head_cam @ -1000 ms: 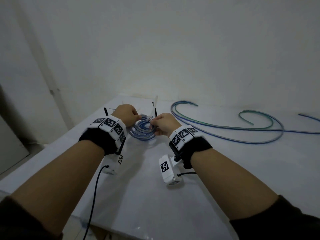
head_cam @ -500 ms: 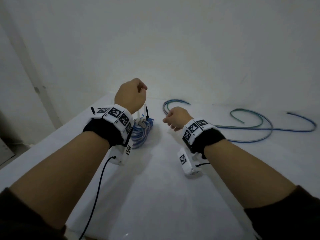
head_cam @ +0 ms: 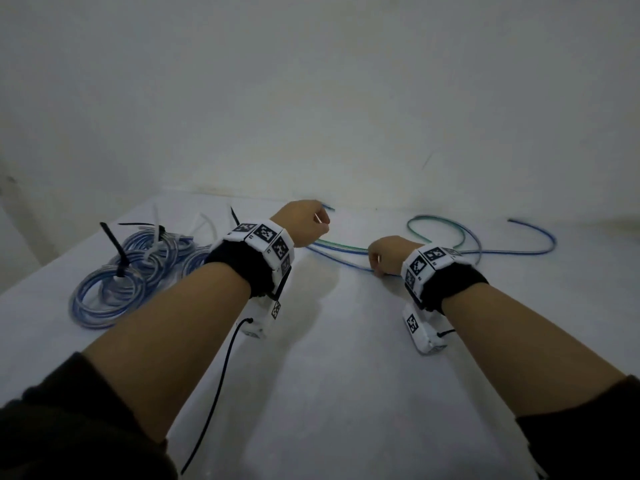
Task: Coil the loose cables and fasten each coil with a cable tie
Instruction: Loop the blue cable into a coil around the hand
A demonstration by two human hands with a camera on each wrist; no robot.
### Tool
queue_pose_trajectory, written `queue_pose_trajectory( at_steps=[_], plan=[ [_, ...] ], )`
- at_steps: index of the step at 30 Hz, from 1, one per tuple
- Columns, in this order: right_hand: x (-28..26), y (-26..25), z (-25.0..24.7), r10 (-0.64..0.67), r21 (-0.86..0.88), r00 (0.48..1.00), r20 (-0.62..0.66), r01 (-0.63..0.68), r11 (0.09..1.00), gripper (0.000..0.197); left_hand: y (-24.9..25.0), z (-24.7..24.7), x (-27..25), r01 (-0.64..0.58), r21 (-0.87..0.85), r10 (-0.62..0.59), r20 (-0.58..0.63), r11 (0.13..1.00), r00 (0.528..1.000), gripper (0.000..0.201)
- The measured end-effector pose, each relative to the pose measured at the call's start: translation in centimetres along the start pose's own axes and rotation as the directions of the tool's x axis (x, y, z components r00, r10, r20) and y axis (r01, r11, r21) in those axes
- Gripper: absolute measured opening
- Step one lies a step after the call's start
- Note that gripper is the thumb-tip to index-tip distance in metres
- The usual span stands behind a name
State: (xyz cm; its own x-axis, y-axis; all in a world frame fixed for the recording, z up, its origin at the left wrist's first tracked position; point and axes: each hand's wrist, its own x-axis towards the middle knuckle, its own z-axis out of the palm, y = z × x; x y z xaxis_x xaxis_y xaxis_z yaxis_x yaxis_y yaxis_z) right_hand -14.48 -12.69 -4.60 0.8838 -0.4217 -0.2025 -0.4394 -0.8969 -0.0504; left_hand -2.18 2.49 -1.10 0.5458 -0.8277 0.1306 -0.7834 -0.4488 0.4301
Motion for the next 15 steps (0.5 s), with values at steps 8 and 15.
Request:
queue_pose_trajectory(
  at_steps=[8, 15],
  plan=[
    [-2.4, 4.7, -1.5, -0.020, 0.618, 0.946, -0.324, 0.227, 0.752, 0.022, 1.3, 2.9, 2.2, -0.125, 0.076, 0.120, 0.068, 0.989, 0.990, 0.042],
    [-5.0, 8.1, -2.2, 0.173, 0.654, 0.860, -0.480, 0.220, 0.724, 0.007, 2.0, 2.5, 3.6, -0.106, 0.154, 0.113, -0.037, 0.982, 0.993, 0.025]
  ],
)
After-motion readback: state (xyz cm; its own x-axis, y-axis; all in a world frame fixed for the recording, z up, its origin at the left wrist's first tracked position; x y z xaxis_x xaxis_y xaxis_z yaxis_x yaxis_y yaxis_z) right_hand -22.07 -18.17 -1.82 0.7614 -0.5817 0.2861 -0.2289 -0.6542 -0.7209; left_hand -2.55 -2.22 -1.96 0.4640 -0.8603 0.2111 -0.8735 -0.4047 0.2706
